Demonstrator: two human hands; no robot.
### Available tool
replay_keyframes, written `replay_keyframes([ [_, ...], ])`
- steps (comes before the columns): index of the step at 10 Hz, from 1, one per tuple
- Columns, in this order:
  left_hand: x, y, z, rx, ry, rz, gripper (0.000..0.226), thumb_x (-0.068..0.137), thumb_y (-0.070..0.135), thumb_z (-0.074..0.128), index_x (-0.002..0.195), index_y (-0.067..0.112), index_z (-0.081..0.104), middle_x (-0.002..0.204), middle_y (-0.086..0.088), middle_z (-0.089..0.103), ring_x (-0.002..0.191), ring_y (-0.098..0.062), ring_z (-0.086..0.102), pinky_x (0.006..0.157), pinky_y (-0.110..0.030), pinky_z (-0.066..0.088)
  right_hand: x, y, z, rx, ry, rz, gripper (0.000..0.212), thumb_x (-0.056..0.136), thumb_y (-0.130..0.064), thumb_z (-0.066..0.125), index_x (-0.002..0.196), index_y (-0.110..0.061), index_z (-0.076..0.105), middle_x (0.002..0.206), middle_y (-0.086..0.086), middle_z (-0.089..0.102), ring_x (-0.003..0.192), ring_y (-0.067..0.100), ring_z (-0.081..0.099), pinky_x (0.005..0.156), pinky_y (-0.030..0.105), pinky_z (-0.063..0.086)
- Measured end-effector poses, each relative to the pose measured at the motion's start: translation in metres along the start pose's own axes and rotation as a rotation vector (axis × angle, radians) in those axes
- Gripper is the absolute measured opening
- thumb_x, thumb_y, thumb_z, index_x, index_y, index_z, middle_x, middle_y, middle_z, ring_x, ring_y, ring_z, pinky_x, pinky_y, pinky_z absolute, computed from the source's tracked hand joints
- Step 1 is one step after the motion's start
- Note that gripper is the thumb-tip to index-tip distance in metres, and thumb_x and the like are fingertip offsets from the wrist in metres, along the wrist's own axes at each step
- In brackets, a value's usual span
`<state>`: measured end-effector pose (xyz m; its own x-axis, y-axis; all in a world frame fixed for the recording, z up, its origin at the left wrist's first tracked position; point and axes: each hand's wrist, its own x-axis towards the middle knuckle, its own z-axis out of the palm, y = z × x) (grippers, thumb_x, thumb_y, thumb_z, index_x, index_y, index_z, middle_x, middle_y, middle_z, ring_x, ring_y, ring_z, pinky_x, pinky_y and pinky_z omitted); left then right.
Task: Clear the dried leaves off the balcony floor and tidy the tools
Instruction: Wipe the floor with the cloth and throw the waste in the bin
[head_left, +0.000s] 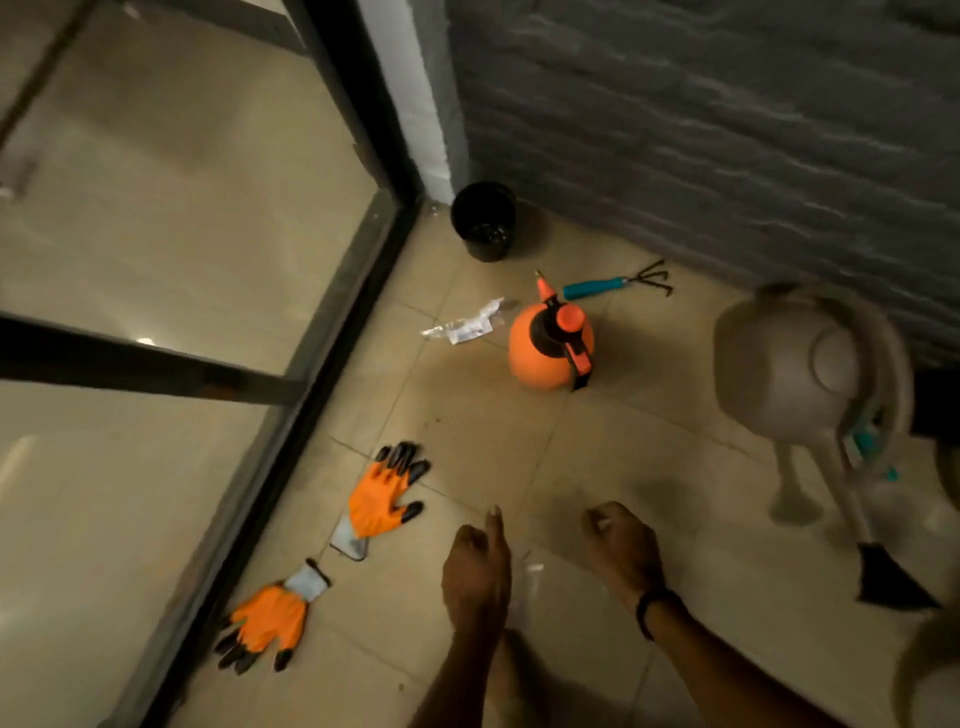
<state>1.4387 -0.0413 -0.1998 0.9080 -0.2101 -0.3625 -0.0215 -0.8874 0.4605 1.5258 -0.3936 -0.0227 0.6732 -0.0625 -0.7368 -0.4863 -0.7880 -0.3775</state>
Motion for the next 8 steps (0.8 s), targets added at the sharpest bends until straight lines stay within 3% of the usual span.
replay_keyframes([
  [1,0.004,-0.02,-0.004,0.057,0.092,0.036,0.077,0.09,0.056,0.062,0.154,0.021,0.038,0.163,-0.011,0.027,0.153,-0.03,0.02,0.111,-0.06,0.032,0.015,-0.04,0.017,-0.112,-0.103,-0.105,0.036,0.093,-0.042,0.057,0.12,-0.018,0.061,0.108,0.003,0.071,0.1,0.023,0.066,0.083,0.036,0.056],
  [2,0.013,0.066,-0.061,-0.427,0.246,-0.352,0.065,0.097,0.066,0.039,0.141,0.02,0.055,0.143,-0.016,0.055,0.136,-0.033,0.048,0.099,-0.056,0.046,0.053,-0.107,0.041,-0.321,-0.117,-0.267,0.059,0.097,-0.022,0.052,0.151,-0.017,0.03,0.138,0.014,0.048,0.121,0.032,0.054,0.099,0.035,0.045],
  [3,0.015,0.137,-0.081,-0.715,0.581,-0.817,0.048,0.097,0.067,0.037,0.106,0.026,0.06,0.1,-0.008,0.07,0.095,-0.029,0.066,0.08,-0.045,0.053,0.091,-0.154,0.062,-0.415,-0.086,-0.334,0.073,0.097,-0.009,0.048,0.158,-0.018,0.01,0.148,0.019,0.032,0.121,0.037,0.052,0.097,0.038,0.043],
  [4,0.022,0.157,-0.086,-0.902,0.686,-1.115,0.035,0.099,0.059,0.045,0.092,0.027,0.059,0.082,0.002,0.066,0.075,-0.014,0.062,0.064,-0.031,0.043,0.172,-0.207,0.091,-0.522,0.032,-0.371,0.09,0.092,0.003,0.049,0.158,-0.024,-0.006,0.159,0.025,0.009,0.126,0.042,0.048,0.096,0.042,0.045],
  [5,0.028,0.128,-0.085,-0.914,0.835,-1.148,0.024,0.099,0.054,0.049,0.091,0.034,0.06,0.082,0.01,0.067,0.075,-0.005,0.062,0.064,-0.028,0.043,0.23,-0.23,0.115,-0.577,0.091,-0.372,0.091,0.091,0.003,0.047,0.157,-0.03,-0.007,0.16,0.028,-0.004,0.139,0.047,0.031,0.104,0.048,0.04],
  [6,0.032,0.111,-0.059,-0.936,0.941,-1.172,0.021,0.099,0.05,0.053,0.089,0.034,0.061,0.081,0.011,0.067,0.076,-0.002,0.062,0.066,-0.029,0.047,0.284,-0.231,0.141,-0.697,0.16,-0.356,0.071,0.098,-0.011,0.045,0.156,-0.033,0.009,0.159,0.028,-0.002,0.142,0.049,0.022,0.108,0.051,0.036],
  [7,0.019,0.113,-0.039,-0.921,0.973,-1.233,0.023,0.099,0.049,0.054,0.088,0.03,0.061,0.08,0.008,0.067,0.076,-0.005,0.062,0.068,-0.031,0.047,0.276,-0.22,0.154,-0.785,0.211,-0.413,0.052,0.101,-0.011,0.037,0.148,-0.028,0.029,0.156,0.023,0.012,0.133,0.043,0.037,0.104,0.047,0.04],
  [8,-0.016,0.138,-0.039,-0.977,0.906,-1.41,0.026,0.097,0.05,0.055,0.086,0.027,0.061,0.077,0.007,0.067,0.074,-0.006,0.062,0.071,-0.031,0.046,0.219,-0.182,0.167,-0.894,0.048,-0.545,0.038,0.095,-0.002,0.035,0.13,-0.012,0.047,0.134,0.018,0.043,0.115,0.037,0.05,0.095,0.041,0.042],
])
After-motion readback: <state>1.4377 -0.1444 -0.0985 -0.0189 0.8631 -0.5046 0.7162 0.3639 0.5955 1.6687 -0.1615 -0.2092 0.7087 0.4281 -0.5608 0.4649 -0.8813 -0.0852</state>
